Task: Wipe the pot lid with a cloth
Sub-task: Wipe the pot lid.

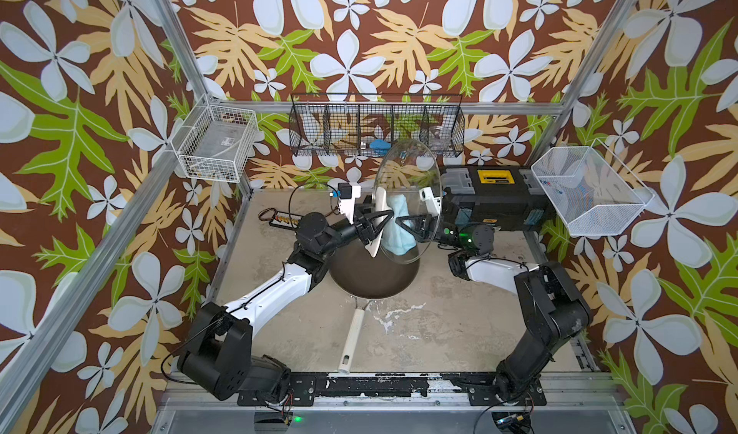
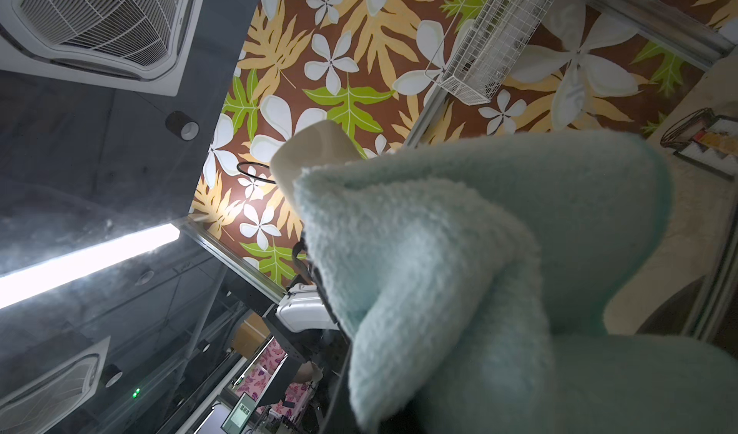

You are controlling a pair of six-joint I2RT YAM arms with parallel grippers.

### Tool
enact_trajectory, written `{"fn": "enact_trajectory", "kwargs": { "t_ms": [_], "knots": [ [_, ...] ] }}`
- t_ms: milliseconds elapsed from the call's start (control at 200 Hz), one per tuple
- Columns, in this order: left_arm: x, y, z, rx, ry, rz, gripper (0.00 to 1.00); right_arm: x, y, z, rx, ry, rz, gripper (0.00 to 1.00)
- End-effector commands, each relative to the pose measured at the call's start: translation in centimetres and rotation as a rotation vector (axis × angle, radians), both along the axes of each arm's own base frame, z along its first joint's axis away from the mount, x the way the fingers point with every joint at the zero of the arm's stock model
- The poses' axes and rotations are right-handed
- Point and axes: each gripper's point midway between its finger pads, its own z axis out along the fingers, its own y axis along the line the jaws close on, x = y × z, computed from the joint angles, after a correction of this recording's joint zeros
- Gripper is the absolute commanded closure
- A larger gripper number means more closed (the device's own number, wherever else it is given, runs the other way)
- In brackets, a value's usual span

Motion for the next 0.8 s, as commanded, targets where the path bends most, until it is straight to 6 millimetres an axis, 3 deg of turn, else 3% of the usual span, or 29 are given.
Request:
{"fn": "enact_trajectory", "kwargs": {
  "t_ms": [0,320,606,796],
  "knots": [
    [-0.3,1.1,3.8,-0.084,-0.15,0.057,1.0,-4.3,-1.1,2.9,0.067,-0.25,0.031,1.0],
    [-0.4,1.1,3.2,-0.08,-0.133,0.053,1.0,-6.2,-2.4,5.9,0.11,-0.298,0.017,1.0],
    [-0.9,1.3,2.6,-0.075,-0.122,0.052,1.0,-5.7,-4.5,7.9,0.124,-0.332,-0.036,1.0],
    [-1.2,1.0,2.3,-0.076,-0.109,0.017,1.0,-4.2,-5.2,8.3,0.129,-0.334,-0.069,1.0]
  ]
}}
